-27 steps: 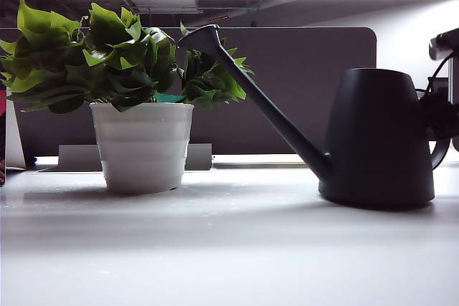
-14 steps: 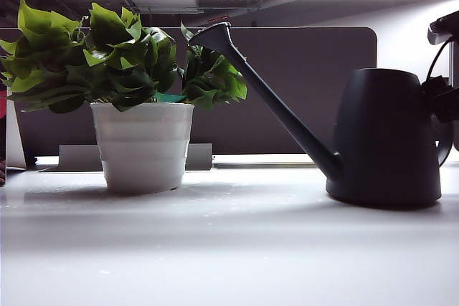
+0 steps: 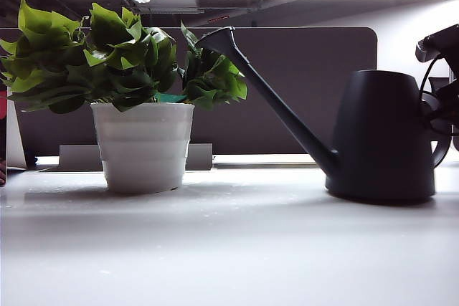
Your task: Pick up the watering can from the table, water the potted plant, and put the can back.
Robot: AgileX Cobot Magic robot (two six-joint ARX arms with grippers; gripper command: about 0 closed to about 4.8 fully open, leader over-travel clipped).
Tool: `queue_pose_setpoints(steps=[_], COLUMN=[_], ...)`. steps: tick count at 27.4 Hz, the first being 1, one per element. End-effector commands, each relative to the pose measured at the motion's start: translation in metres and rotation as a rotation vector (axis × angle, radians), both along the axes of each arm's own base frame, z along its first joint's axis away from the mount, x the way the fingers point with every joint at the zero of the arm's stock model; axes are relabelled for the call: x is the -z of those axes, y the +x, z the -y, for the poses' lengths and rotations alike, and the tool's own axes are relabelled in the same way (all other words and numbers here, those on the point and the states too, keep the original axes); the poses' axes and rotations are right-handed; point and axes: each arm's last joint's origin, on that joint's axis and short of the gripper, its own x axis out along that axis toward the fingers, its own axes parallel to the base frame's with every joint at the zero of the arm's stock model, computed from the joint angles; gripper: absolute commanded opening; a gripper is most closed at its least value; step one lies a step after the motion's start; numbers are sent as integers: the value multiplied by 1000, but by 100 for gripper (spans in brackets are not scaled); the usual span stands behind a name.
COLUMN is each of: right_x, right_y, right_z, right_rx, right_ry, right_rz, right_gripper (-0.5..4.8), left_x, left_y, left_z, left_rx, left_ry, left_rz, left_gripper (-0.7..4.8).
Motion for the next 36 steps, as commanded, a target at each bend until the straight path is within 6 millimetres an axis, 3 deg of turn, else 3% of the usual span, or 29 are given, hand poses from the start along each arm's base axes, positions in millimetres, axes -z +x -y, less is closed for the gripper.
queue_pose_setpoints(steps=[1,19,29,36], right_x=[-7,-33,-26,-54], right_y=[1,-10,-12,-22], right_z=[1,-19,-27,-35], right_rx=[11,-78,-100,-79], right_ry=[16,24,25,19], right_rz=[49,98,3,122], right_gripper=[-6,-5,-6,-6], left_x=[-3,-2,1,-1], left_y=[0,0,0,0], left_z=[0,0,-1,0], left_rx=[4,-4,-6,-7], left_ry=[-13,-7,16,7], left_rz=[9,8,-11,-3], left_gripper=[-5,-5,-6,-5])
